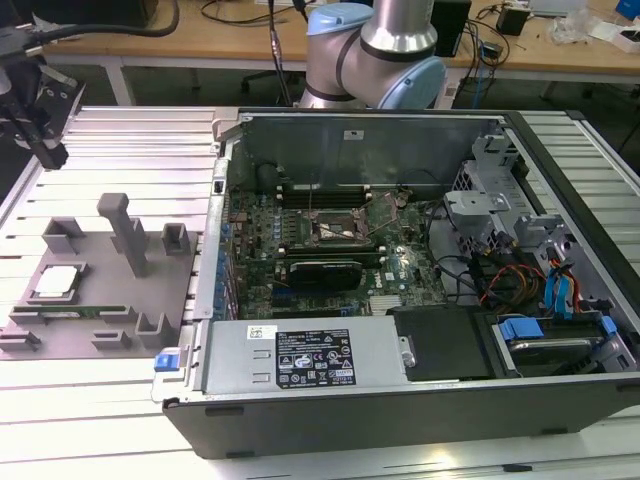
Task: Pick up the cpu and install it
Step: 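Reach for the cpu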
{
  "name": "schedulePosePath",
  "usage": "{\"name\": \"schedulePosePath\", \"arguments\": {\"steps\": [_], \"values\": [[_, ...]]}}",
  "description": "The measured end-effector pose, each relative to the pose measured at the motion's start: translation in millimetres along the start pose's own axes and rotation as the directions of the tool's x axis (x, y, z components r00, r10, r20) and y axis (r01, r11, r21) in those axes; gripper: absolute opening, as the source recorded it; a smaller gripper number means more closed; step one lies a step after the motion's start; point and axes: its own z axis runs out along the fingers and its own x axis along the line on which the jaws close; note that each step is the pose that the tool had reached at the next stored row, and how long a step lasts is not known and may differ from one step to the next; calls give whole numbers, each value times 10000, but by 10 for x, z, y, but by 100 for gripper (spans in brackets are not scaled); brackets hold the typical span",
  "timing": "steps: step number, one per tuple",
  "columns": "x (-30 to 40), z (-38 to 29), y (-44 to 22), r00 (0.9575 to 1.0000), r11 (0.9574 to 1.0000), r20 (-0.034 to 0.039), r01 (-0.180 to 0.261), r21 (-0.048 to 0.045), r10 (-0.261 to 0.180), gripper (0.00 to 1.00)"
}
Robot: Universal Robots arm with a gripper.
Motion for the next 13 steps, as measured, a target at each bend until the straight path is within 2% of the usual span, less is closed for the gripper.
{"name": "schedulePosePath", "arguments": {"steps": [8,13], "values": [[177,31,-15,10000,10000,-1,0,0,0,11],[207,46,-17,10000,10000,-1,-2,0,2,11]]}}
